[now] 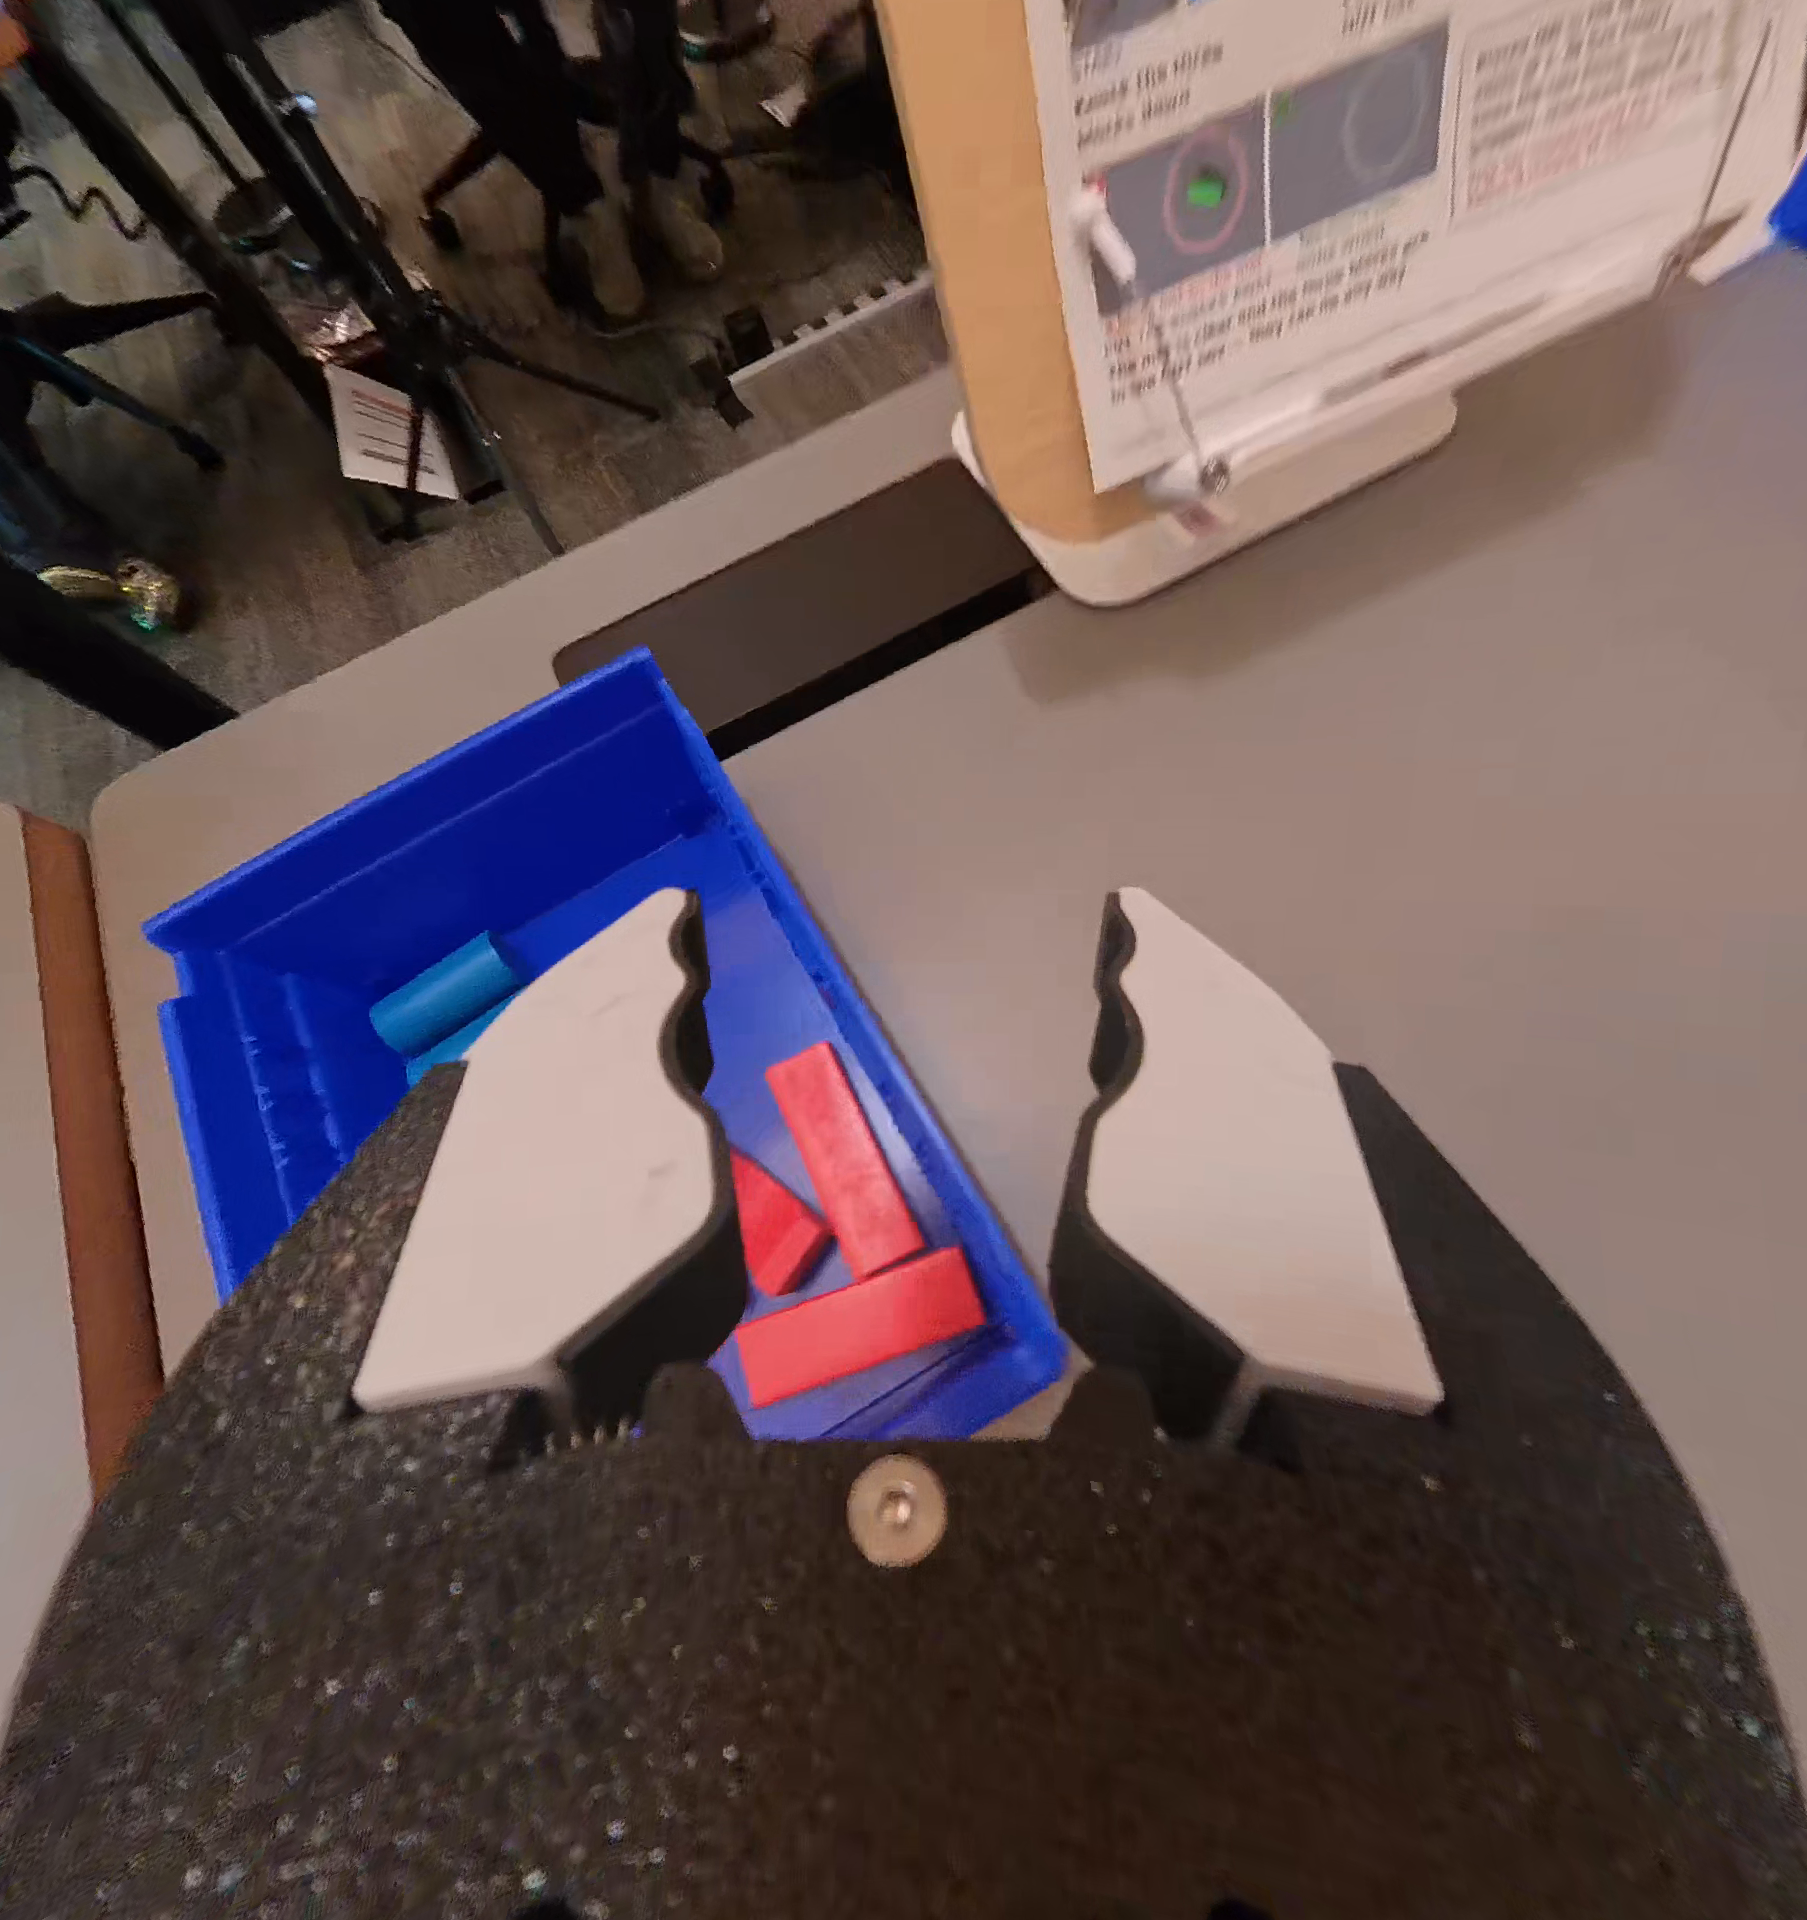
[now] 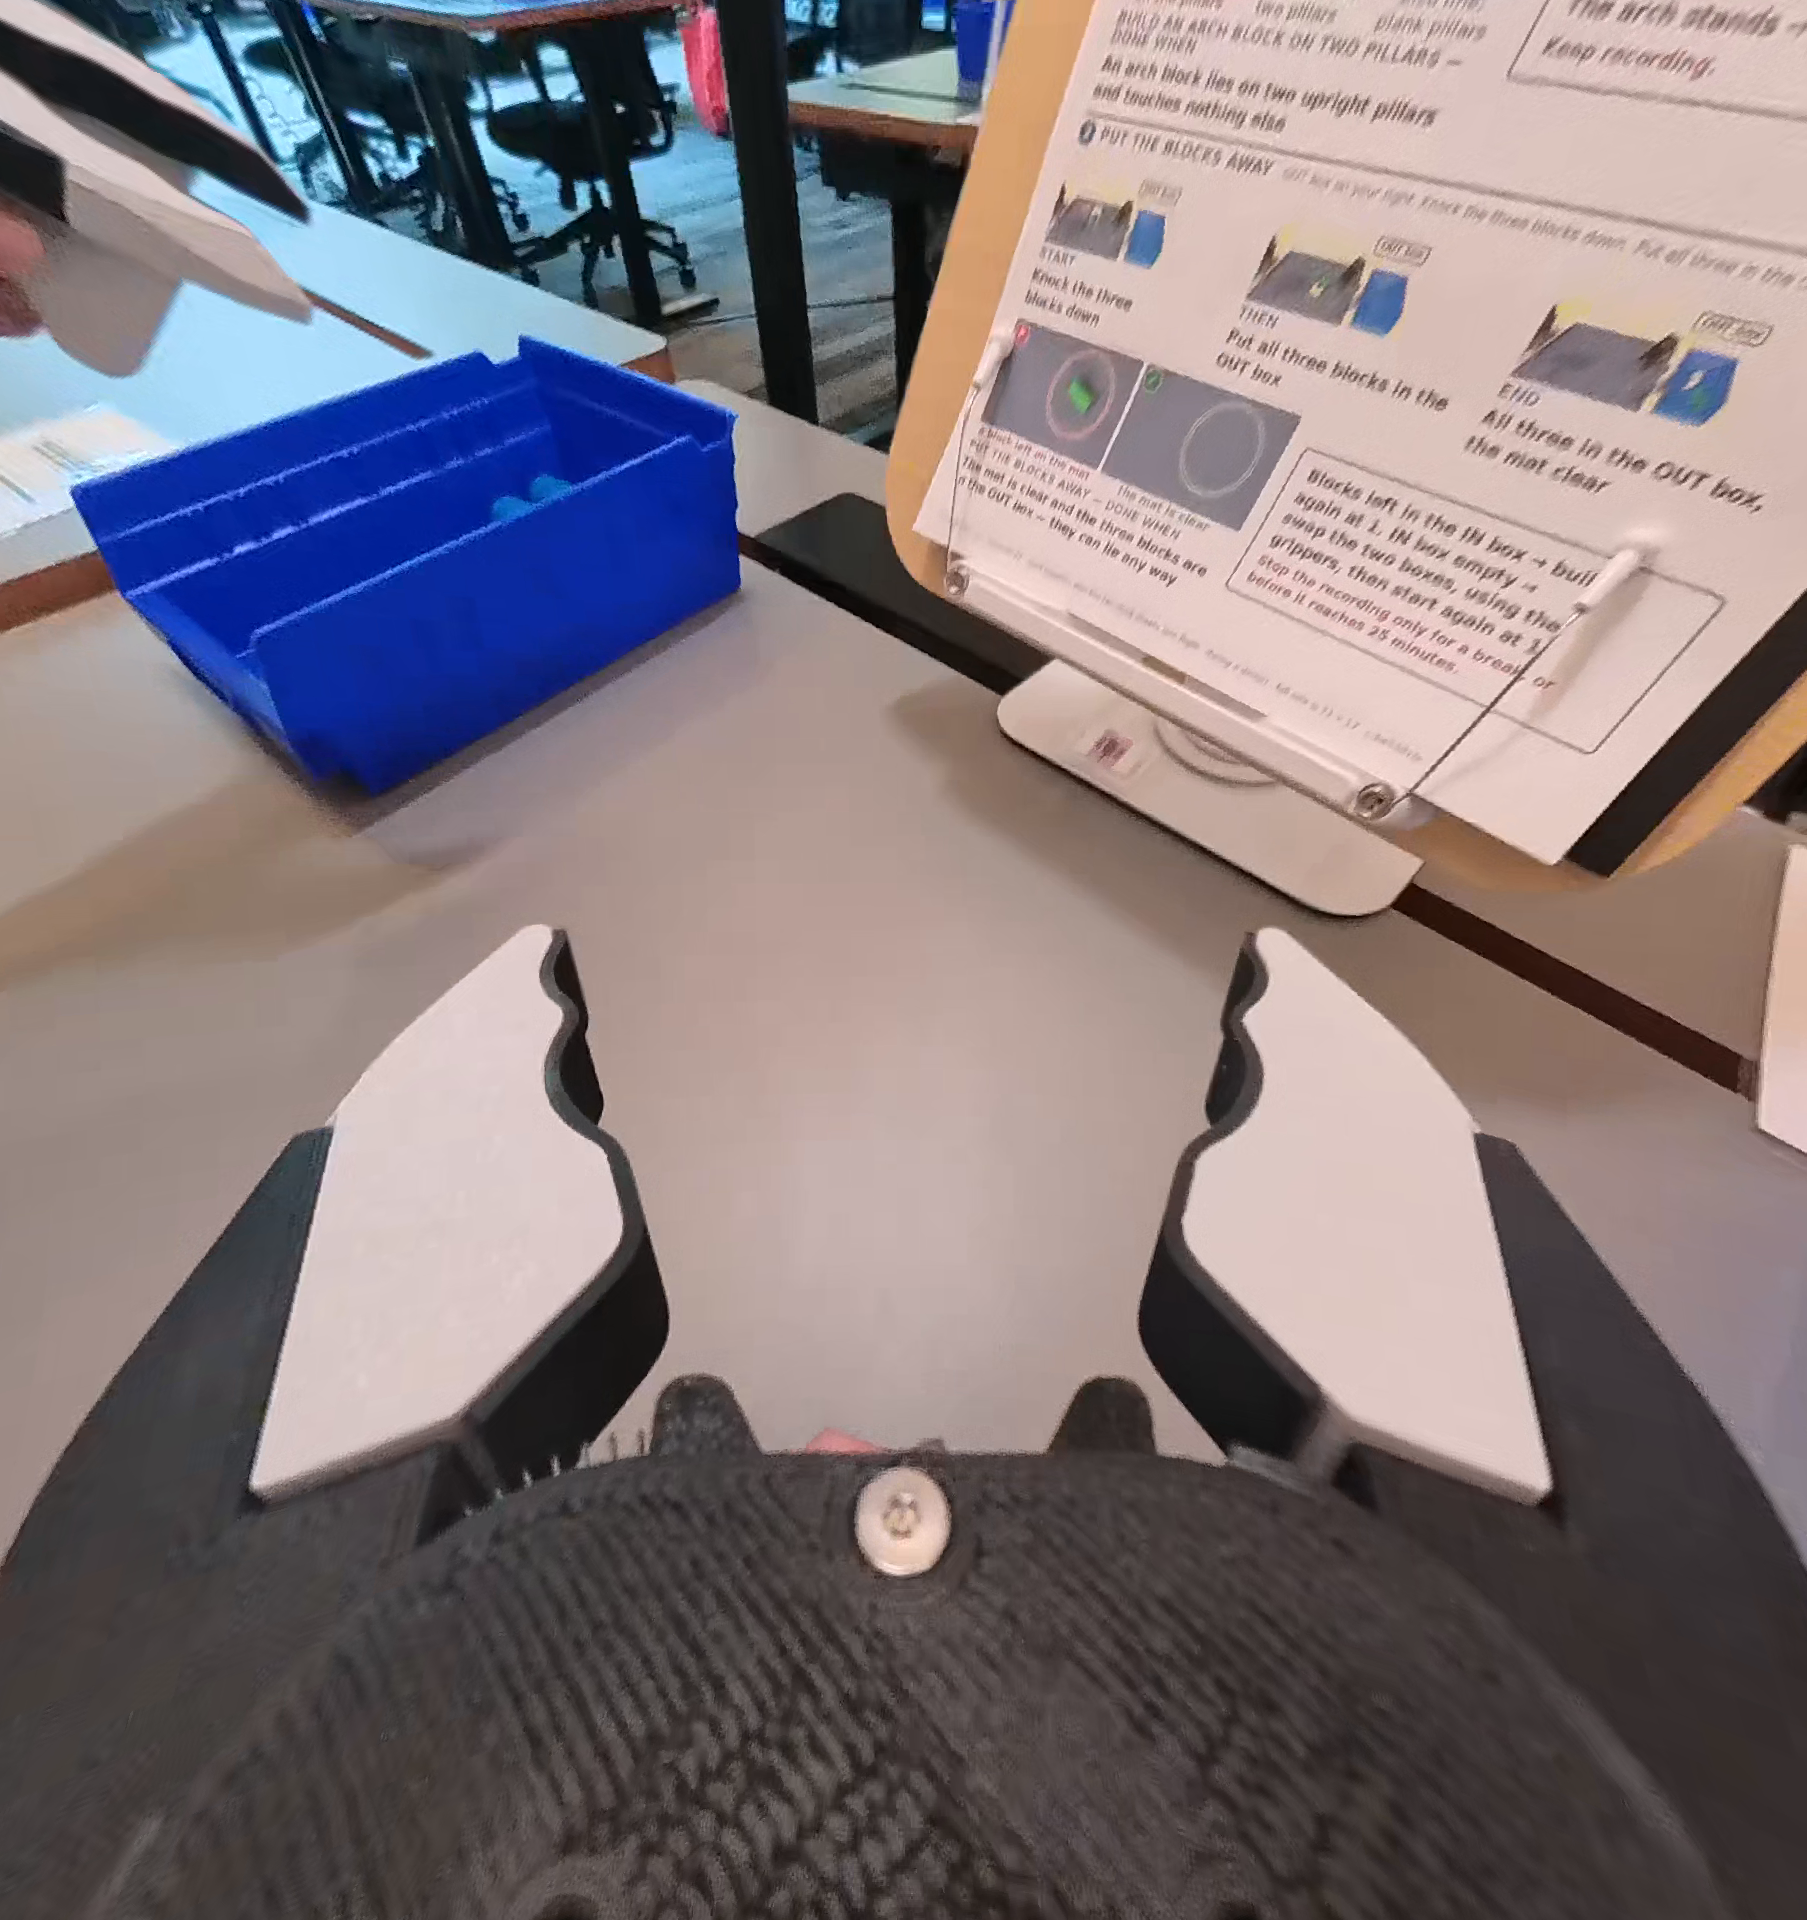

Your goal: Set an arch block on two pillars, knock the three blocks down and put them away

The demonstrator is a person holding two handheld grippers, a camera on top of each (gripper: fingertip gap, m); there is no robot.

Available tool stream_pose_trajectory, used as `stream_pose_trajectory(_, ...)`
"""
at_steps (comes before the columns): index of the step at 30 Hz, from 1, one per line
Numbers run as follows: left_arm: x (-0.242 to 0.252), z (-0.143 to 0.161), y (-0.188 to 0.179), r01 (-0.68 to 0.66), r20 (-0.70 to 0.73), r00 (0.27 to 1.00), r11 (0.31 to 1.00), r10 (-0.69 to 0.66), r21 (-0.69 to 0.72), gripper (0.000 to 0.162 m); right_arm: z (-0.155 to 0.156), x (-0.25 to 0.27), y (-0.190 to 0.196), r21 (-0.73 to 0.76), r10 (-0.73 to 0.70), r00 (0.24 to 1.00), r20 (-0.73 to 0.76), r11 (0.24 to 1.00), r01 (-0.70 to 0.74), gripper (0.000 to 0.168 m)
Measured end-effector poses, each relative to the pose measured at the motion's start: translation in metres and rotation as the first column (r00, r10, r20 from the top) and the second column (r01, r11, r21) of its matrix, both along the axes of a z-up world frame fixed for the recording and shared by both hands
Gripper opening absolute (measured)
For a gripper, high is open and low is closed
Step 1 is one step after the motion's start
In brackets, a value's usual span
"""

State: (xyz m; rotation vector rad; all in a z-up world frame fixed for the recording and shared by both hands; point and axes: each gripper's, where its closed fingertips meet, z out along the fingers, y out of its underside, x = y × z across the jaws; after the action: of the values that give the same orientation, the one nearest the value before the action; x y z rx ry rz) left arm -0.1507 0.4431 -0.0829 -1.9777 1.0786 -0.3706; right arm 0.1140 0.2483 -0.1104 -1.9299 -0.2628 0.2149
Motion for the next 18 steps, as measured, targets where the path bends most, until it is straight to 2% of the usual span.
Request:
stream_pose_trajectory(2, -0.010, -0.020, 0.011, 0.022, -0.026, 0.999, 1.000, -0.023, -0.018, 0.069, -0.010, -0.001, -0.004, -0.040, 0.016, 1.000, -0.013, 0.999, -0.017, 0.117)
stream_pose_trajectory(5, -0.029, -0.047, 0.030, 0.059, -0.084, 0.995, 0.998, -0.060, -0.014, 0.069, -0.010, 0.008, -0.004, 0.031, -0.001, 1.000, -0.013, 1.000, 0.001, 0.116)
stream_pose_trajectory(7, -0.047, -0.062, 0.046, 0.082, -0.175, 0.981, 0.997, -0.078, 0.013, 0.070, -0.014, 0.018, 0.002, 0.039, -0.036, 0.999, -0.004, 0.999, 0.036, 0.117)
stream_pose_trajectory(10, -0.069, -0.072, 0.070, 0.098, -0.278, 0.957, 0.995, -0.085, 0.030, 0.069, -0.028, 0.019, 0.011, 0.007, -0.020, 1.000, -0.007, 1.000, 0.020, 0.117)
stream_pose_trajectory(14, -0.080, -0.078, 0.091, 0.126, -0.316, 0.941, 0.992, -0.123, -0.009, 0.068, -0.046, 0.017, 0.017, -0.021, 0.006, 1.000, 0.003, 1.000, -0.006, 0.117)
stream_pose_trajectory(18, -0.089, -0.091, 0.113, 0.203, -0.431, 0.884, 0.979, -0.179, 0.009, 0.064, -0.061, 0.016, 0.026, -0.046, -0.002, 0.999, 0.044, 0.999, 0.004, 0.117)
